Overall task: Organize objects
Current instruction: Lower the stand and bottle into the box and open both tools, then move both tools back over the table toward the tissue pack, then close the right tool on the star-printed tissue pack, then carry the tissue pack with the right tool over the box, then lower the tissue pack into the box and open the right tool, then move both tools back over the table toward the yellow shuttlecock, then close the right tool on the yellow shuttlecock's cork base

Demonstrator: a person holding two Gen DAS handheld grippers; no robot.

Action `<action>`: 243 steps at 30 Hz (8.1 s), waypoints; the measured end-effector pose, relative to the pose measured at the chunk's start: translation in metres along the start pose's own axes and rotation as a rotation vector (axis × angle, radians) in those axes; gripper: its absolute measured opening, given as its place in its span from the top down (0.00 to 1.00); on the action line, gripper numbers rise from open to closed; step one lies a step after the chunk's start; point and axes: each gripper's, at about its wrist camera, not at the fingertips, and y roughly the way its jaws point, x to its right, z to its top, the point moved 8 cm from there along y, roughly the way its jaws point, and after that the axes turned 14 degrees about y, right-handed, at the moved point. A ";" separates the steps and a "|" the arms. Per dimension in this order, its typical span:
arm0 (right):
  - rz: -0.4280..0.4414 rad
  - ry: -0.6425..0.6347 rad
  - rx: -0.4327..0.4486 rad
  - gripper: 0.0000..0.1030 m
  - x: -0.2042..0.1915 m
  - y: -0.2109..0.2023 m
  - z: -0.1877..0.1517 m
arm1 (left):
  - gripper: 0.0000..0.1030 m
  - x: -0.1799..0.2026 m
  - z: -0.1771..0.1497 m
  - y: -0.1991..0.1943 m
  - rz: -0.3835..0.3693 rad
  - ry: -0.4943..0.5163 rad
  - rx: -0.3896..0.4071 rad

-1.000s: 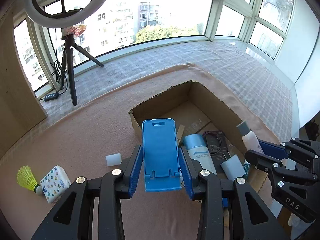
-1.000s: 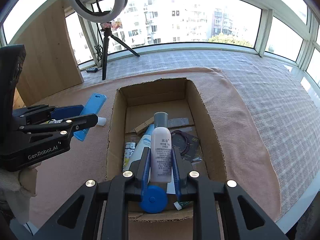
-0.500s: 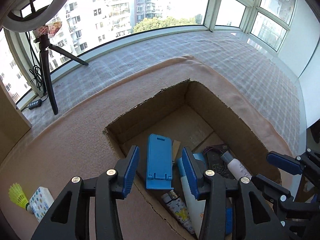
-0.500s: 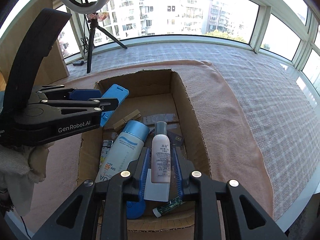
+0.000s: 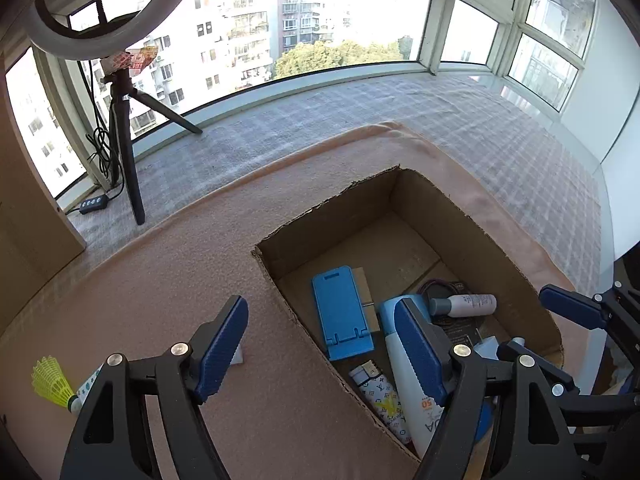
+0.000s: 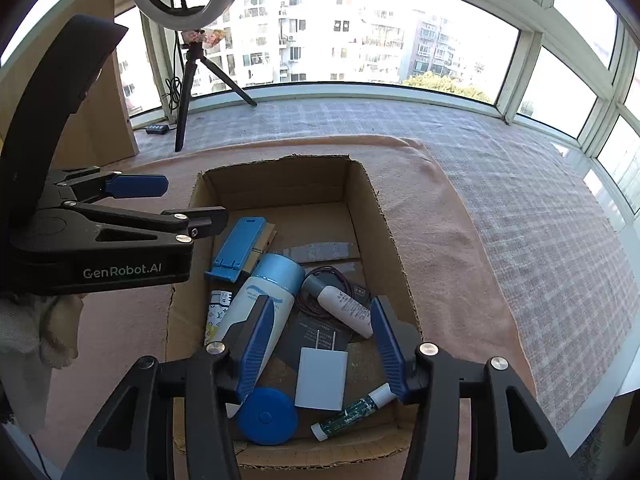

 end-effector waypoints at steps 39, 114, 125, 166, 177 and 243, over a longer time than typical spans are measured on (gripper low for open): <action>0.378 0.013 -0.172 0.40 -0.157 -0.011 -0.041 | 0.08 -0.170 -0.262 -0.132 0.143 -0.438 -0.071; 0.553 0.219 -0.283 0.78 -0.142 0.004 0.000 | 0.39 -0.024 -0.088 -0.095 -0.214 -0.181 0.173; 0.473 0.319 -0.228 0.78 -0.042 -0.015 -0.004 | 0.39 0.074 -0.049 -0.085 -0.325 -0.056 0.179; 0.375 0.320 -0.170 0.55 -0.007 -0.038 -0.030 | 0.18 0.055 -0.093 -0.099 -0.254 -0.098 0.096; 0.452 0.240 -0.187 0.55 -0.068 -0.042 -0.029 | 0.18 -0.025 -0.147 -0.114 -0.159 -0.241 0.082; 0.636 -0.157 -0.601 0.72 -0.395 0.126 -0.039 | 0.37 -0.262 -0.238 -0.035 -0.097 -0.563 0.120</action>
